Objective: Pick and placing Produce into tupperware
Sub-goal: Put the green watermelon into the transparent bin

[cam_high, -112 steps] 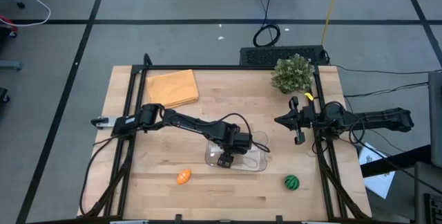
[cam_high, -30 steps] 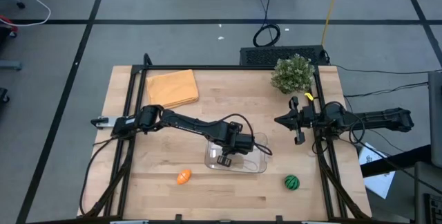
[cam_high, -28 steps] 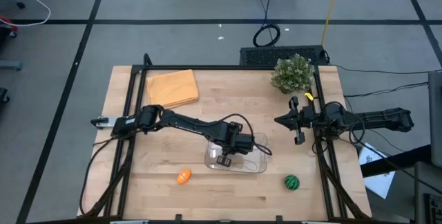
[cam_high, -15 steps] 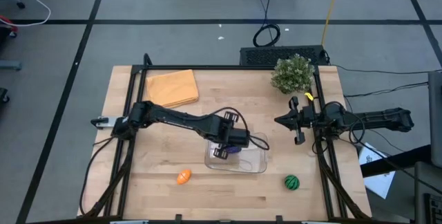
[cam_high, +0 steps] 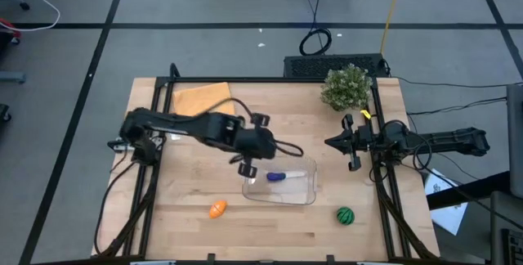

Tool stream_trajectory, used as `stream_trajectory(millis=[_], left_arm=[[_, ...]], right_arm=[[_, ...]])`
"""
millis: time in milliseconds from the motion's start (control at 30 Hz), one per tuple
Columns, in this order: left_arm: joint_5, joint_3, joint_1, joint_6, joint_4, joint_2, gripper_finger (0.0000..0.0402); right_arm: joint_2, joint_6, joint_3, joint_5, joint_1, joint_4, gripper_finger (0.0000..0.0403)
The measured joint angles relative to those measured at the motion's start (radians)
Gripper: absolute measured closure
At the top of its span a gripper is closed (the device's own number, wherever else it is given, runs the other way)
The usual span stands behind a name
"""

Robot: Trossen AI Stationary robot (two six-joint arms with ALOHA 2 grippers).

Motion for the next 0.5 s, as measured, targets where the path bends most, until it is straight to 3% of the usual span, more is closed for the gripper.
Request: stream_trajectory(millis=[200,500], left_arm=[[0.071,0.000,-0.004,-0.017,0.020,-0.093,0.0397],[0.112,0.000,-0.030,0.026,0.031,-0.133,0.0397]], right_arm=[[0.000,0.000,0.000,0.000,0.000,0.001,0.0403],[0.000,0.000,0.000,0.000,0.000,0.007,0.0403]])
